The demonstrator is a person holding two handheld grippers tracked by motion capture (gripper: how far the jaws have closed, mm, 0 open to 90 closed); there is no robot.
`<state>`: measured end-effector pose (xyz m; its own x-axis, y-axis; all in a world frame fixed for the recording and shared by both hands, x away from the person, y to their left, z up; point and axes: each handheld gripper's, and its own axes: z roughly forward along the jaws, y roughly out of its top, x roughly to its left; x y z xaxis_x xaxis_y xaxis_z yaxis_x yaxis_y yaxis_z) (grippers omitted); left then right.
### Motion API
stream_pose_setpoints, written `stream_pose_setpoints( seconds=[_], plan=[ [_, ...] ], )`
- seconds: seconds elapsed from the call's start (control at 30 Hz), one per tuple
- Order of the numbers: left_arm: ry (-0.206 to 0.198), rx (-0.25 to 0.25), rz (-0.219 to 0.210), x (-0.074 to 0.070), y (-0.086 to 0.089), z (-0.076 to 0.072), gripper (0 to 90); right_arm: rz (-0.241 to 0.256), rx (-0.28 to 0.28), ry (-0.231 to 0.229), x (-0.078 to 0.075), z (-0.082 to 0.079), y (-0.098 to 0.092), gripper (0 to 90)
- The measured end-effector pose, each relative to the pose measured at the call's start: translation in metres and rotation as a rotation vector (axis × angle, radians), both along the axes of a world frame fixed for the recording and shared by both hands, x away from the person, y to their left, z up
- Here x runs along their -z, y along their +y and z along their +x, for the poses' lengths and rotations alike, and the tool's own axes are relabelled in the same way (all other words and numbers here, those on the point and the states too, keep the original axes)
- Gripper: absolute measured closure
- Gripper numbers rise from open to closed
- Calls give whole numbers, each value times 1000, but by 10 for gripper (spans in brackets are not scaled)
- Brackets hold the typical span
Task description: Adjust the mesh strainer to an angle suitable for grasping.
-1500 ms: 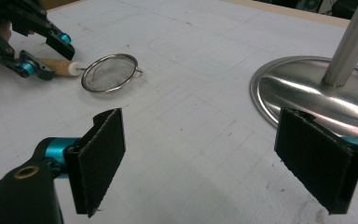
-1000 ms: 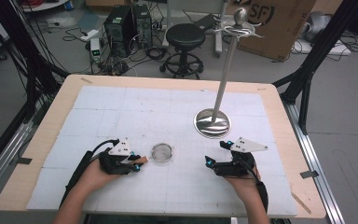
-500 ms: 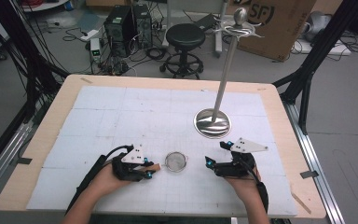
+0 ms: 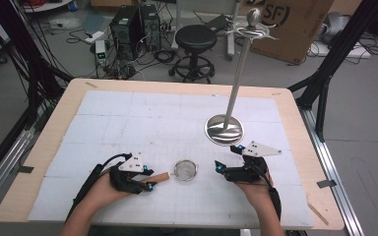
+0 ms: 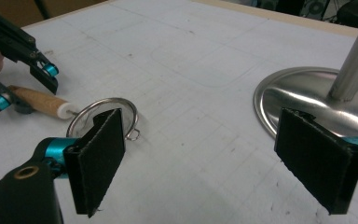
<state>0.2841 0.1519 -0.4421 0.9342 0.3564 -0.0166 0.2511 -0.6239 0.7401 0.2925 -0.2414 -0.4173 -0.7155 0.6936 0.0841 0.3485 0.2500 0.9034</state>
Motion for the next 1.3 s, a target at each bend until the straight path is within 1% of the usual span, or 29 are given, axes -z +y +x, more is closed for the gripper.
stream_pose_setpoints(
  seconds=[0.1,0.17,0.2,0.23,0.33,0.43,0.57,0.67,0.7,0.87,0.93,0.97,1.07,1.3],
  plan=[
    [1,-7,5,-1,5,-2,562,0,-11,2,-1,3,5,152],
    [-6,7,9,-1,6,-3,609,-8,-20,-3,-1,5,8,152],
    [-18,19,13,-2,5,-5,643,-8,-19,3,-1,5,9,152],
    [-35,27,25,-2,5,-6,664,-14,-23,-1,-1,5,9,152],
    [-65,41,49,-4,0,-7,674,-6,-13,-3,-2,4,7,152],
    [-82,43,41,-7,-3,-6,688,-1,-7,2,-3,2,4,152],
    [-86,50,43,-7,-9,-3,694,-5,6,1,0,-1,-2,152],
    [-89,61,46,-7,-16,-1,694,-1,15,14,1,-5,-6,152],
    [-90,66,43,-7,-19,0,694,-3,18,10,2,-6,-7,152],
    [-88,82,36,-6,-34,5,694,3,43,11,1,-13,-16,152],
    [-95,97,53,-8,-42,8,693,5,50,5,1,-15,-20,152],
    [-99,105,60,-8,-48,9,693,6,54,15,1,-17,-21,152],
    [-111,127,68,-8,-67,11,693,5,63,5,1,-19,-25,152],
    [-128,169,87,-10,-106,16,694,15,65,9,0,-20,-26,152]
  ],
)
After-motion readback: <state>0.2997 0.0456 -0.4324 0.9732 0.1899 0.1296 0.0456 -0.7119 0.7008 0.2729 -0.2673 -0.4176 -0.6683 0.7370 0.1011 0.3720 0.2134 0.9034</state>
